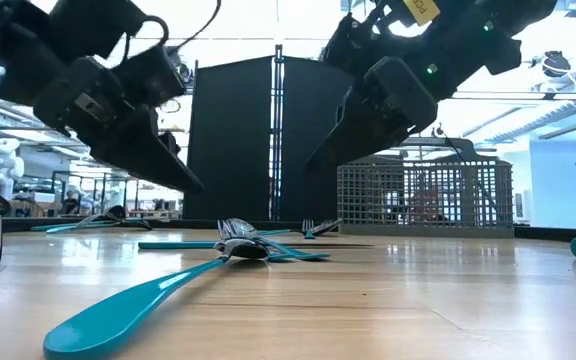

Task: Sort silverware
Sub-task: Put the blue knife into the right of the blue utensil organizer

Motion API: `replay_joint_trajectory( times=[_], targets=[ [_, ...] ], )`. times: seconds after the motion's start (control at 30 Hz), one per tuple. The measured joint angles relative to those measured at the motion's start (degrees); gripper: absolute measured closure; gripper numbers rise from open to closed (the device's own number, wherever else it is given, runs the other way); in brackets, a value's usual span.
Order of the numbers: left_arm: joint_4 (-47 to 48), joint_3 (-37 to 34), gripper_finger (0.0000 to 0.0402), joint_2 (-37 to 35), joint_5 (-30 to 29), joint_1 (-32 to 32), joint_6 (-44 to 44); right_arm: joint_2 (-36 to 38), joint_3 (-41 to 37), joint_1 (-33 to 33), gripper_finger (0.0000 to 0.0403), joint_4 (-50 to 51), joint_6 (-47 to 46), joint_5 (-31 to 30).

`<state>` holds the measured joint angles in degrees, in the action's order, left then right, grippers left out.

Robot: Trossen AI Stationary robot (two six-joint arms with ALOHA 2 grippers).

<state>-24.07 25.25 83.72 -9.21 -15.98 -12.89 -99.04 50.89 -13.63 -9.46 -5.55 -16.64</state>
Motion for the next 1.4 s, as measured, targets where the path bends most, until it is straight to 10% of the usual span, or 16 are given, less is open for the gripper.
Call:
replay_joint_trajectory(
  times=[0.4, 0.87, 1.4],
  targets=[
    [-0.3, 0.5, 0.0234, 3.9, -6.3, -1.1, -1.0, 0.0, 0.0, 0.0, 0.0300, 0.0, 0.0, 0.0],
    [-4.7, 0.7, 0.0228, 15.0, -7.7, -1.2, -6.2, 0.0, 0.0, 0.0, 0.0300, 1.0, 0.1, -0.1],
    [-0.5, 0.8, 0.0327, 15.3, -9.6, -1.1, -10.9, 0.0, 0.0, 0.0, 0.0300, 1.1, 0.2, 0.0]
  ],
)
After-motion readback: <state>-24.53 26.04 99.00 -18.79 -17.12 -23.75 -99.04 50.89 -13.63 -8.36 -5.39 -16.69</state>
